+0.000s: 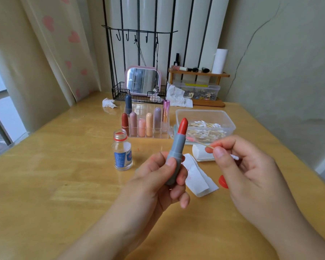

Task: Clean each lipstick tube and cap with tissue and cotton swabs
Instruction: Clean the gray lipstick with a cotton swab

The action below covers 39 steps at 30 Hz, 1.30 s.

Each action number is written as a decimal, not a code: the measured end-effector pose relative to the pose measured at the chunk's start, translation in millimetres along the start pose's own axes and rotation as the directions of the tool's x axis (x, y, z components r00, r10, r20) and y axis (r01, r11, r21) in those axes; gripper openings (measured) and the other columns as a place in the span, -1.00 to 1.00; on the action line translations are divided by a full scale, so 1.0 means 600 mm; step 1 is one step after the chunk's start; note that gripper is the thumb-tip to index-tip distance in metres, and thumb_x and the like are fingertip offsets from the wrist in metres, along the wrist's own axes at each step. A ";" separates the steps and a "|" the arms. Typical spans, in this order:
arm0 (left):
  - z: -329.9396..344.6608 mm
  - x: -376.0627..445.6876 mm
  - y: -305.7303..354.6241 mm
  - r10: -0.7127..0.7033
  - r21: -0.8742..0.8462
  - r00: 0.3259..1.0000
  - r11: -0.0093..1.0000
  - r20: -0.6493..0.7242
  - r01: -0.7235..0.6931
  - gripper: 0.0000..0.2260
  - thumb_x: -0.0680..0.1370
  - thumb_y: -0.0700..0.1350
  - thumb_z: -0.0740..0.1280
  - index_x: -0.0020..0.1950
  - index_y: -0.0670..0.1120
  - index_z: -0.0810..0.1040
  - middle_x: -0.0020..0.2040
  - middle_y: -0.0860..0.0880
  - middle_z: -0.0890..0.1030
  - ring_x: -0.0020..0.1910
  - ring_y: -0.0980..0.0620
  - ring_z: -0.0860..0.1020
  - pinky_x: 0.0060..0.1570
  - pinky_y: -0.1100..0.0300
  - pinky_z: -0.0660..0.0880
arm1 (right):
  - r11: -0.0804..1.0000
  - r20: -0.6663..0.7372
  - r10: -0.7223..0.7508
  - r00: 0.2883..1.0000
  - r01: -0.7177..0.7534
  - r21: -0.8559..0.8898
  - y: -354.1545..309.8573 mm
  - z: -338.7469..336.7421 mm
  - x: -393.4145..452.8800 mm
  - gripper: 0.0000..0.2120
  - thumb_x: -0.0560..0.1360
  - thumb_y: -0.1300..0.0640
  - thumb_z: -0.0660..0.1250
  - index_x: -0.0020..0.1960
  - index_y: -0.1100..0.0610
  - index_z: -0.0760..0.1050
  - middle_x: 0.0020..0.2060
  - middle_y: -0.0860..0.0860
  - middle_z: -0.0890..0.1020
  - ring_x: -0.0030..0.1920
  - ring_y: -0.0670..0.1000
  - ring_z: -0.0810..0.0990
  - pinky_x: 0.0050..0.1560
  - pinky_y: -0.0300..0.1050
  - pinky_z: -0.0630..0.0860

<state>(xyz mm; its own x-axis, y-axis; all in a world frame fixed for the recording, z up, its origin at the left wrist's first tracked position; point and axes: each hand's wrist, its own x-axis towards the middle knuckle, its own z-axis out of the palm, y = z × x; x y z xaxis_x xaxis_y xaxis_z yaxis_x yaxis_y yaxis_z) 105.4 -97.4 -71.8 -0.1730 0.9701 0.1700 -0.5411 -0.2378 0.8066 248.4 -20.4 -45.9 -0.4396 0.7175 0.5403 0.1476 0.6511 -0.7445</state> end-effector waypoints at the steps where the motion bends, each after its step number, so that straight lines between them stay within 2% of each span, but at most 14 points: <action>1: -0.001 0.001 -0.002 -0.005 0.003 1.000 1.000 0.002 0.005 -0.81 0.45 -0.12 0.25 -0.03 -0.22 0.43 -0.36 -0.08 0.42 -0.48 0.04 0.29 -0.44 0.18 0.41 | 0.999 -0.012 -0.029 1.000 0.029 -0.027 0.003 -0.002 -0.003 -0.80 0.44 -0.18 0.19 -0.07 -0.13 0.50 -0.26 -0.12 0.61 -0.38 -0.14 0.49 -0.37 -0.06 0.53; 4: -0.005 0.002 -0.008 -0.013 0.002 1.000 1.000 0.025 0.013 -0.86 0.46 -0.14 0.32 -0.06 -0.19 0.48 -0.36 -0.08 0.42 -0.48 0.04 0.29 -0.44 0.18 0.42 | 0.994 -0.041 -0.097 0.994 0.095 -0.055 0.005 -0.009 -0.007 -0.82 0.46 -0.16 0.16 -0.07 -0.14 0.50 -0.27 -0.10 0.61 -0.39 -0.07 0.53 -0.40 -0.13 0.50; 11: -0.006 0.000 -0.012 -0.017 0.027 0.997 1.000 0.079 0.015 -0.87 0.41 -0.07 0.33 -0.12 -0.10 0.57 -0.34 -0.05 0.42 -0.47 0.05 0.30 -0.41 0.18 0.43 | 0.978 -0.042 -0.175 0.984 0.169 -0.120 0.006 -0.006 -0.009 -0.82 0.50 -0.10 0.17 -0.07 -0.07 0.50 -0.43 -0.06 0.48 -0.46 -0.06 0.44 -0.42 -0.04 0.46; 13: -0.004 -0.001 -0.011 -0.010 0.054 0.998 0.999 0.065 0.007 -0.89 0.42 -0.09 0.34 -0.13 -0.09 0.58 -0.35 -0.05 0.42 -0.47 0.06 0.30 -0.42 0.18 0.43 | 0.971 -0.033 -0.205 0.978 0.199 -0.133 0.007 -0.005 -0.010 -0.83 0.51 -0.06 0.18 -0.10 -0.04 0.51 -0.46 -0.05 0.45 -0.49 -0.09 0.40 -0.47 -0.23 0.42; 15: -0.001 -0.003 -0.010 0.005 0.085 0.999 0.996 0.038 -0.008 -0.94 0.45 -0.12 0.35 -0.14 -0.09 0.58 -0.35 -0.05 0.41 -0.47 0.05 0.30 -0.42 0.19 0.42 | 0.958 -0.005 -0.246 0.969 0.242 -0.154 0.004 -0.001 -0.012 -0.84 0.50 0.01 0.21 -0.16 0.00 0.54 -0.49 -0.13 0.38 -0.51 -0.19 0.35 -0.45 -0.49 0.26; 16: 0.001 -0.004 -0.009 0.013 0.103 1.000 0.995 0.023 -0.015 -0.94 0.46 -0.12 0.33 -0.15 -0.09 0.58 -0.34 -0.06 0.41 -0.46 0.05 0.29 -0.42 0.20 0.42 | 0.952 0.006 -0.260 0.966 0.258 -0.167 0.002 0.001 -0.014 -0.85 0.49 0.05 0.22 -0.17 0.04 0.55 -0.50 -0.18 0.34 -0.50 -0.24 0.33 -0.42 -0.55 0.22; 19: 0.003 -0.008 -0.007 0.039 0.170 0.999 0.985 -0.019 -0.035 -0.89 0.45 -0.11 0.27 -0.11 -0.13 0.52 -0.34 -0.06 0.41 -0.45 0.04 0.29 -0.41 0.22 0.42 | 0.938 -0.001 -0.293 0.956 0.288 -0.195 0.000 0.003 -0.015 -0.85 0.49 0.09 0.23 -0.18 0.07 0.55 -0.50 -0.29 0.31 -0.48 -0.31 0.35 -0.39 -0.59 0.20; 23: 0.003 -0.008 -0.013 0.079 0.261 0.997 0.963 -0.009 -0.074 -0.84 0.46 -0.12 0.25 -0.04 -0.19 0.42 -0.34 -0.05 0.40 -0.38 0.02 0.27 -0.38 0.25 0.42 | 0.947 -0.061 -0.275 0.960 0.259 -0.193 0.004 -0.002 -0.014 -0.87 0.52 0.03 0.21 -0.12 -0.02 0.52 -0.45 -0.06 0.44 -0.51 -0.18 0.39 -0.46 -0.50 0.23; 24: 0.002 -0.008 -0.014 0.082 0.269 0.997 0.960 -0.002 -0.079 -0.84 0.46 -0.12 0.27 -0.05 -0.18 0.42 -0.33 -0.06 0.40 -0.37 0.02 0.28 -0.38 0.26 0.42 | 0.945 -0.054 -0.281 0.958 0.266 -0.192 0.003 -0.002 -0.014 -0.87 0.52 0.04 0.21 -0.13 -0.01 0.53 -0.47 -0.07 0.42 -0.51 -0.19 0.38 -0.45 -0.52 0.22; 27: 0.000 -0.008 -0.016 0.090 0.266 0.995 0.959 0.035 -0.096 -0.80 0.41 -0.04 0.34 -0.07 -0.12 0.47 -0.31 -0.06 0.41 -0.37 0.05 0.31 -0.36 0.25 0.43 | 0.925 0.007 -0.323 0.946 0.318 -0.206 -0.002 0.002 -0.015 -0.85 0.48 0.12 0.24 -0.18 0.10 0.56 -0.50 -0.33 0.25 -0.47 -0.31 0.33 -0.38 -0.59 0.20; 31: -0.001 -0.009 -0.016 0.103 0.328 0.994 0.939 0.026 -0.106 -0.74 0.37 0.03 0.33 -0.05 -0.09 0.47 -0.31 -0.03 0.42 -0.40 0.08 0.35 -0.33 0.25 0.44 | 0.911 -0.010 -0.349 0.937 0.336 -0.241 -0.003 0.001 -0.013 -0.85 0.49 0.12 0.24 -0.17 0.12 0.57 -0.44 -0.37 0.26 -0.46 -0.32 0.33 -0.37 -0.58 0.21; 34: -0.002 -0.011 -0.017 0.148 0.478 0.989 0.869 -0.003 -0.129 -0.80 0.36 0.10 0.32 -0.10 0.04 0.49 -0.32 0.02 0.46 -0.44 0.12 0.39 -0.27 0.15 0.42 | 0.917 -0.056 -0.335 0.940 0.312 -0.249 -0.001 -0.003 -0.011 -0.85 0.50 0.10 0.24 -0.15 0.08 0.56 -0.52 -0.28 0.28 -0.47 -0.32 0.36 -0.38 -0.59 0.22; 36: -0.002 -0.011 -0.018 0.198 0.555 0.980 0.819 -0.031 -0.148 -0.84 0.35 0.14 0.31 -0.15 0.12 0.48 -0.34 0.05 0.48 -0.45 0.10 0.40 -0.28 0.02 0.40 | 0.909 -0.025 -0.349 0.937 0.333 -0.251 -0.002 0.000 -0.012 -0.86 0.49 0.12 0.25 -0.18 0.10 0.56 -0.48 -0.36 0.24 -0.46 -0.36 0.35 -0.36 -0.60 0.21; 39: -0.001 -0.012 -0.019 0.272 0.642 0.960 0.749 -0.073 -0.164 -0.86 0.34 0.19 0.31 -0.18 0.20 0.45 -0.35 0.04 0.47 -0.41 -0.07 0.39 -0.29 -0.19 0.41 | 0.891 0.037 -0.365 0.930 0.361 -0.274 -0.003 0.005 -0.016 -0.86 0.47 0.13 0.25 -0.20 0.12 0.56 -0.42 -0.35 0.24 -0.42 -0.38 0.32 -0.34 -0.59 0.20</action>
<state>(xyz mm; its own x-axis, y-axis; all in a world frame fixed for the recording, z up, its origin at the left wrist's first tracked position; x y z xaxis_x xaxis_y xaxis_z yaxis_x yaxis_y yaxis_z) 112.2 -101.7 -82.4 -0.3730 0.8628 0.3413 0.1509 -0.3066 0.9398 249.3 -29.2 -50.7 -0.4955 0.4206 0.7600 0.2158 0.9071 -0.3613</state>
